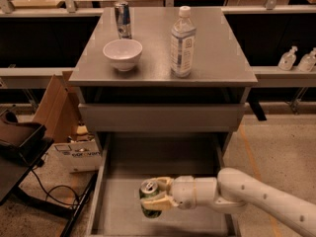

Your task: Pick green can from middle drawer and place on counter

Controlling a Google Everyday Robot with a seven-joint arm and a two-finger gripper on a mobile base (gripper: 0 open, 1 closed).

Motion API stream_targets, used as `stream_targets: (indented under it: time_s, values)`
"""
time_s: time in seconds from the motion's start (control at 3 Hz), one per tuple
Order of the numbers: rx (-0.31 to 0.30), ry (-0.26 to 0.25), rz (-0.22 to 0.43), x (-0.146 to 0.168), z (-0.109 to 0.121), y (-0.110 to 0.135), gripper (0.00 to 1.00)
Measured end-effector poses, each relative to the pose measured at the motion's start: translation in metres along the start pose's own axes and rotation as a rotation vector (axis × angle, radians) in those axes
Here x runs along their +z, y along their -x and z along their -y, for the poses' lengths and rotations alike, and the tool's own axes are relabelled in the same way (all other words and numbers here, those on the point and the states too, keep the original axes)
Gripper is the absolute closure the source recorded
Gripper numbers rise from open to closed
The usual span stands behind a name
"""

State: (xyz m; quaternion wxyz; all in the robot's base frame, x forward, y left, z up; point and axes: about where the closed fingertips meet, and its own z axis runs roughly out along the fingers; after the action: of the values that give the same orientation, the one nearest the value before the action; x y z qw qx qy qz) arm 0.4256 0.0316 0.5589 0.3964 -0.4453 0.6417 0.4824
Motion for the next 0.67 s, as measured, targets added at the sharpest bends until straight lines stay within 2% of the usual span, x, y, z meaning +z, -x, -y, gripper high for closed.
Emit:
stream_targets:
  time_s: [0.33, 0.67]
  values:
    - [0.004, -0.082, 0.024, -0.08, -0.004, 0.079, 1.0]
    - [-0.008, -0.213, 0.025, -0.145, 0.019, 0.166, 1.0]
